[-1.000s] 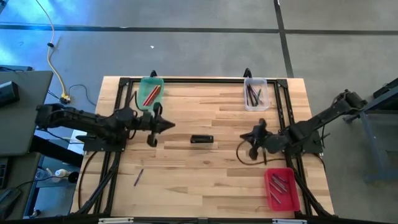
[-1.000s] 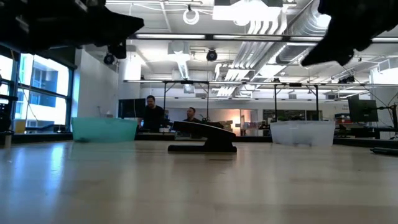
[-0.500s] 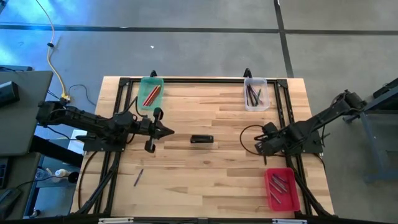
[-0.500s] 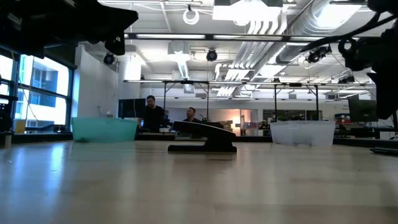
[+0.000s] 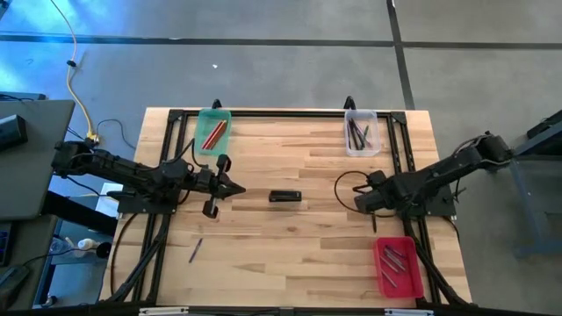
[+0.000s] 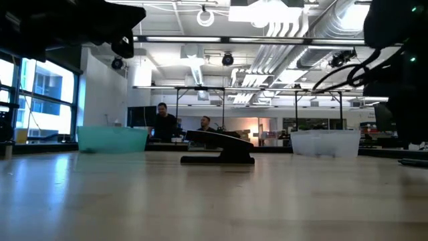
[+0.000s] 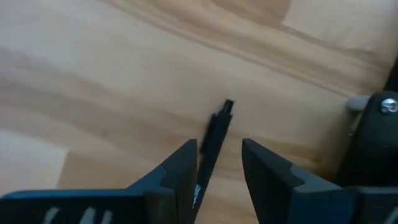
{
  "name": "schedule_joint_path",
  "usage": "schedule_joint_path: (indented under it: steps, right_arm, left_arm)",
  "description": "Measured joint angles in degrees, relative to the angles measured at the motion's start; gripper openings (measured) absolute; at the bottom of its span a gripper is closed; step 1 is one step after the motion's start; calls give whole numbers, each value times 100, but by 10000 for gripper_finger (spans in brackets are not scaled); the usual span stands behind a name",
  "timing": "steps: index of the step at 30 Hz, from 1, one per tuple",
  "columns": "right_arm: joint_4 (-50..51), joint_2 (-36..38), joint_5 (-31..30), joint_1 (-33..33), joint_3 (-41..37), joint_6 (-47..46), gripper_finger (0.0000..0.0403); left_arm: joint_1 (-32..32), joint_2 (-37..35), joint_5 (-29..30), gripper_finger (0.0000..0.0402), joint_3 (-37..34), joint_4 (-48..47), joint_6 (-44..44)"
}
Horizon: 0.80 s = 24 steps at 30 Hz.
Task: Sort crayons/erasers/pens/pencils in bins
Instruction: Put the black pen into the transparent bin
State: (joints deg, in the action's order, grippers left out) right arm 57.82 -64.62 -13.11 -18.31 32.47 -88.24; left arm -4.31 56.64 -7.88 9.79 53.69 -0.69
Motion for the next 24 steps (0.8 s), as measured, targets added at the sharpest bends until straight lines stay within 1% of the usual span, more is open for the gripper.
schedule_joint_path:
  steps: [3,7,12,18,24]
  right_arm:
    - [-7,-232,36,296,0,56,122]
    - [-88,-463,287,651,0,328,122]
    - [-466,-579,412,968,0,625,122]
    - [-591,-830,698,1201,-38,796,122]
    - [-1116,-939,845,1235,-402,855,122]
  left_arm:
    - [52,0,0,0,-1,0,2]
    - [120,0,4,1,1,0,2]
    - [184,0,4,1,0,0,2]
    - [185,0,19,1,1,0,48]
    - [185,0,17,0,1,4,48]
